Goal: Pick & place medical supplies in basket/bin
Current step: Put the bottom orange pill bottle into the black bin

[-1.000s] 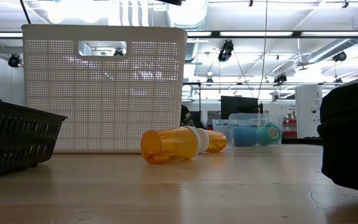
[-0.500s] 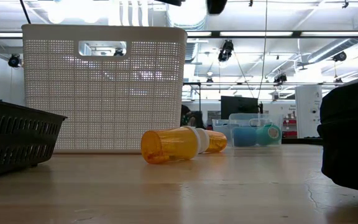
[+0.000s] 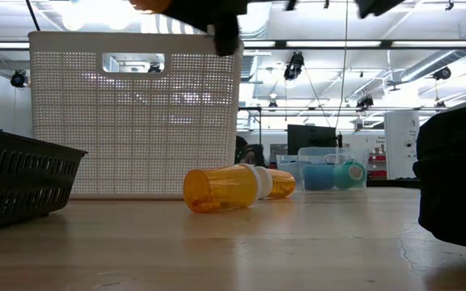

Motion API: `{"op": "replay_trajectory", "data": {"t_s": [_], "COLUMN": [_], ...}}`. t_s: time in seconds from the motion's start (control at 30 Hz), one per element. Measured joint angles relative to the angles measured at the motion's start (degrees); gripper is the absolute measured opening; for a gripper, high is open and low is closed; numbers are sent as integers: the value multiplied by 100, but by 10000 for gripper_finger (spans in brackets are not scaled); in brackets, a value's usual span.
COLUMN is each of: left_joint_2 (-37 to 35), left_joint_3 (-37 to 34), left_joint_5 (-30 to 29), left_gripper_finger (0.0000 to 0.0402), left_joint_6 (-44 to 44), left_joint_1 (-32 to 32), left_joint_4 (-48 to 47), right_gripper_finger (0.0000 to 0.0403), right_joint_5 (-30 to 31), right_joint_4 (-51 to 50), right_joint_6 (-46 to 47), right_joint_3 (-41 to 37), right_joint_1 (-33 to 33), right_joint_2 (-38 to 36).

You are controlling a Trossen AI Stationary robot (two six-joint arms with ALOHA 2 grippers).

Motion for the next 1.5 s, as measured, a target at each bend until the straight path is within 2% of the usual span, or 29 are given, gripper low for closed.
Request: {"op": "replay_trajectory", "data": {"t_s": [0.27,0.63,1.5], "left_joint_2": [0,0,0], "left_joint_3": [1,0,1], "left_joint_5": [0,0,1], "left_gripper_finger": [381,381,381], "left_joint_6": [-7,-11,1], "left_joint_1": [-2,-1,-2], "left_joint_4": [-7,-39,-39], "right_gripper_finger": [185,185,185], "right_joint_5": [-3,2,-206], "right_joint_4": [4,-25,-71], "right_joint_6": [-91,-74,192], "right_joint_3": [854,1496,2041], "right_joint_1": [-4,-45,-47], "right_joint_2": [831,1427,2330]}}
